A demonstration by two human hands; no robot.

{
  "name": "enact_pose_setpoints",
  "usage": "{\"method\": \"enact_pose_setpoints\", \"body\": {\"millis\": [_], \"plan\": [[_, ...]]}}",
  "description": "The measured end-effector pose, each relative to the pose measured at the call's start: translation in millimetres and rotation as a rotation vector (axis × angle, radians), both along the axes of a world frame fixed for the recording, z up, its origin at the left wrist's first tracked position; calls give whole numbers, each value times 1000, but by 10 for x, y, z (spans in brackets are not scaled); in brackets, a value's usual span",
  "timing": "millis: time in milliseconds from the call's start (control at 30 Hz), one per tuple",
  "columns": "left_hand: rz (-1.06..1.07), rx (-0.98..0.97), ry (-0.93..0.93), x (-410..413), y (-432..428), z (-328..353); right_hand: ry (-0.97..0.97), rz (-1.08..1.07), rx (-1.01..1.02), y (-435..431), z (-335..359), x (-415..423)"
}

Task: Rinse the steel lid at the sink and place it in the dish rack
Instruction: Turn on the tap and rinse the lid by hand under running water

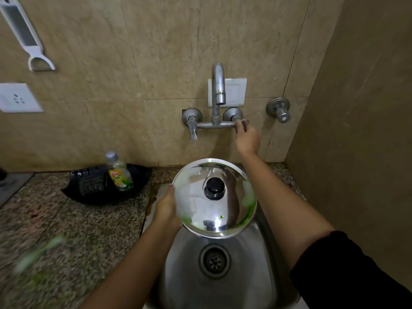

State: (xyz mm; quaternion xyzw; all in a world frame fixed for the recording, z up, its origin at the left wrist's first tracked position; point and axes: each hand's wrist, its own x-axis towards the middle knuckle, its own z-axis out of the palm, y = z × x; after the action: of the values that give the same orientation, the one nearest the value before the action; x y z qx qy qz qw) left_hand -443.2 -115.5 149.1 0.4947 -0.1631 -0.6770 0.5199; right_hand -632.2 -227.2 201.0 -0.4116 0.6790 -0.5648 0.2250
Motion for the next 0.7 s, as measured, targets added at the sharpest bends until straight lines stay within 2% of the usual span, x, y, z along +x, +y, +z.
{"method": "enact_pose_setpoints", "body": {"millis": [300, 400, 567, 700], "plan": [[7, 4, 54, 40, -113, -78, -171, -6, -37, -19, -64, -17], [-39, 57, 41, -10, -168, -112, -155, -16, -16, -23, -51, -29], [-64, 9, -64, -123, -256, -32, -200, 6, -14, -43, -79, -41], [-123, 87, -26, -161, -355, -107, -190, 5, 4, -54, -83, -32]]}}
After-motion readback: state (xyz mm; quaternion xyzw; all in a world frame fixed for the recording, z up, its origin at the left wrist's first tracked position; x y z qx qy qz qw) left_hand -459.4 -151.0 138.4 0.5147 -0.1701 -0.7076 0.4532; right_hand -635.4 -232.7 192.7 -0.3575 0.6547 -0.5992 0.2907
